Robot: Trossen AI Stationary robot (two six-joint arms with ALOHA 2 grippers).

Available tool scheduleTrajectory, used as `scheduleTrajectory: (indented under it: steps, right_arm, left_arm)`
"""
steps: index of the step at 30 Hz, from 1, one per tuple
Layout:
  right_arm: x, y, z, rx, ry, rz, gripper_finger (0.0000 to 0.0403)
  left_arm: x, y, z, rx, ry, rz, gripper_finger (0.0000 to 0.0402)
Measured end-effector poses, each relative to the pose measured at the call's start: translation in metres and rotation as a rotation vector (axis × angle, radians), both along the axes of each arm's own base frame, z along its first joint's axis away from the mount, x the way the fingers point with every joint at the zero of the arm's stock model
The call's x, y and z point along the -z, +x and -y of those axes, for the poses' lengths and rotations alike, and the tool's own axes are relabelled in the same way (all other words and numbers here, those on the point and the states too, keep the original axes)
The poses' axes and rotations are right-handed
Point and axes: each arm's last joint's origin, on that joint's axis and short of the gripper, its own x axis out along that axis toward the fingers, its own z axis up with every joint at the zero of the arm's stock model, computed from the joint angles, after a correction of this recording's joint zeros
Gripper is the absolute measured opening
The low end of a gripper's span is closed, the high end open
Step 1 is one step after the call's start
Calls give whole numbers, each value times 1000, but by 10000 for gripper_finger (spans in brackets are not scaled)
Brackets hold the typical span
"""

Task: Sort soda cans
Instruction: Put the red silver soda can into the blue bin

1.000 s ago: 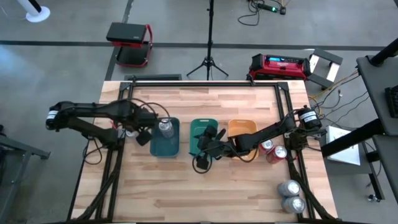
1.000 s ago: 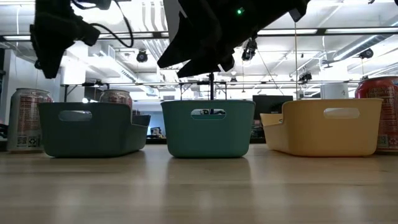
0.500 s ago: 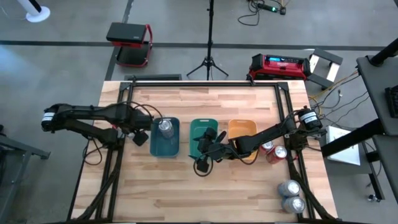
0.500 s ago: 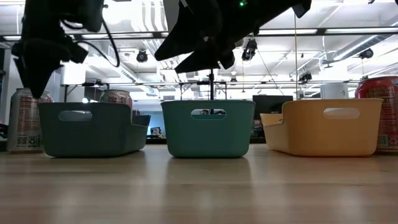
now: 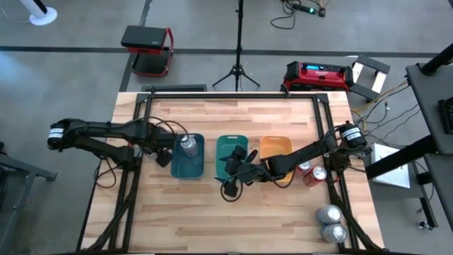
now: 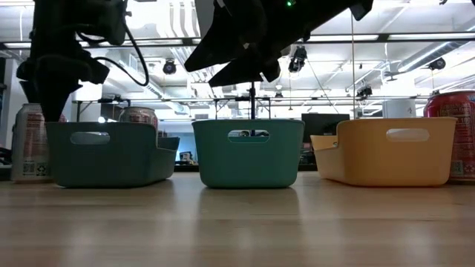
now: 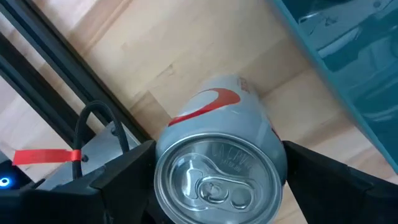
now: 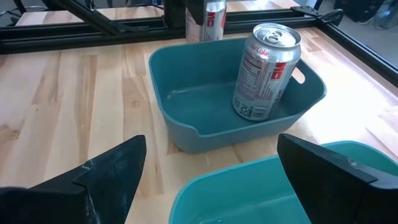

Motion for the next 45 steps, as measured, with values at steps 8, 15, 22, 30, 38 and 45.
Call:
scheduleTrajectory:
  steps: [8,15,22,30,38,45]
  right_arm:
    - [0,0,0,-1,-2,-2,359]
    - [1,0,0,-1,-5,-10,359]
    - [1,-1,0,-1,-6,-12,359]
    - [2,-1,0,0,-5,-12,359]
    - [2,-1,0,-6,-15,-15,359]
    - [2,-1,0,-14,-27,-18,359]
  left_arm:
    - [5,4,0,27,-18,-21,321]
    - [6,9,5,43,-108,3,342]
    - [14,13,9,72,-109,-33,341]
    - [18,14,9,104,-98,-59,290]
    - [-1,10,8,139,-64,-67,288]
    - [-59,1,8,181,-78,-18,288]
